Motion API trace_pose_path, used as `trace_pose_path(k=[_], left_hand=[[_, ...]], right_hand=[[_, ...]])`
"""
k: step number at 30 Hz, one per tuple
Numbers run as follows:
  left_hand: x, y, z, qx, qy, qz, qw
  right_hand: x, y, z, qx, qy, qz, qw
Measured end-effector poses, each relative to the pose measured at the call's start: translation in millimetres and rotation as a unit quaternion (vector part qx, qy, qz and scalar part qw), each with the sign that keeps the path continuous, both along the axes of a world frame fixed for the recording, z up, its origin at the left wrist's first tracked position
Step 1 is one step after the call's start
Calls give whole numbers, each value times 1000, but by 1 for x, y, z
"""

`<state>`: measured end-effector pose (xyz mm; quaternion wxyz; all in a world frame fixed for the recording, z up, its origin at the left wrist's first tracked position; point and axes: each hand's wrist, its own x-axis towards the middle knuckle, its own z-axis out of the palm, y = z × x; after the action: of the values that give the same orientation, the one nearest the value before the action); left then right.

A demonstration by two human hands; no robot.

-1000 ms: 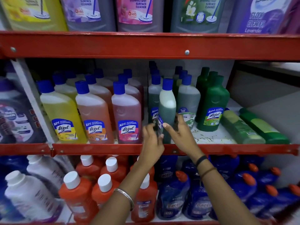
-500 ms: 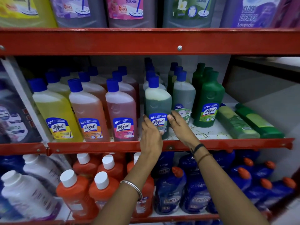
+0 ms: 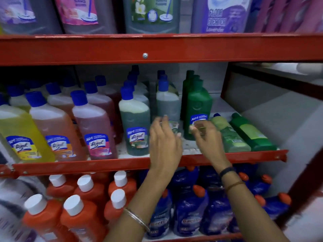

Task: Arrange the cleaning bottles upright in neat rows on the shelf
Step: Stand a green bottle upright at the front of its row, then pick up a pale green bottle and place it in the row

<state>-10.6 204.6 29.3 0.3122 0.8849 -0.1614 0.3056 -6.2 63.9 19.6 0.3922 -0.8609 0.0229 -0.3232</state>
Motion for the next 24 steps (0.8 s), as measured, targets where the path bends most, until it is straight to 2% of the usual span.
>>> trace_pose_path(k=[2, 4, 6, 8, 11, 15, 18, 21, 24], left_hand=[[-2, -40, 6, -22, 39, -103, 994], [1, -78, 4, 0, 86, -157, 984], [7, -115, -6, 69, 139, -160, 975], [14, -142, -17, 114, 204, -144, 962], [21, -173, -17, 42, 308, -134, 941], [35, -188, -5, -56, 368, -110, 922], [45, -191, 5, -102, 436, -121, 886], [41, -187, 14, -217, 483, -144, 836], [36, -181, 21, -280, 485, -176, 809]], right_hand=[[-6, -48, -3, -65, 33, -73, 995], [-9, -86, -5, -112, 115, -130, 978], [-10, -109, -5, -122, 198, -159, 959], [-12, -118, -2, -119, 263, -138, 947], [-12, -125, 5, -134, 281, -121, 943], [-11, -126, 13, -145, 280, -129, 940], [-9, -128, 17, -145, 295, -124, 936], [-4, -137, 18, -105, 290, -122, 943], [3, -149, 16, -13, 273, -112, 955]])
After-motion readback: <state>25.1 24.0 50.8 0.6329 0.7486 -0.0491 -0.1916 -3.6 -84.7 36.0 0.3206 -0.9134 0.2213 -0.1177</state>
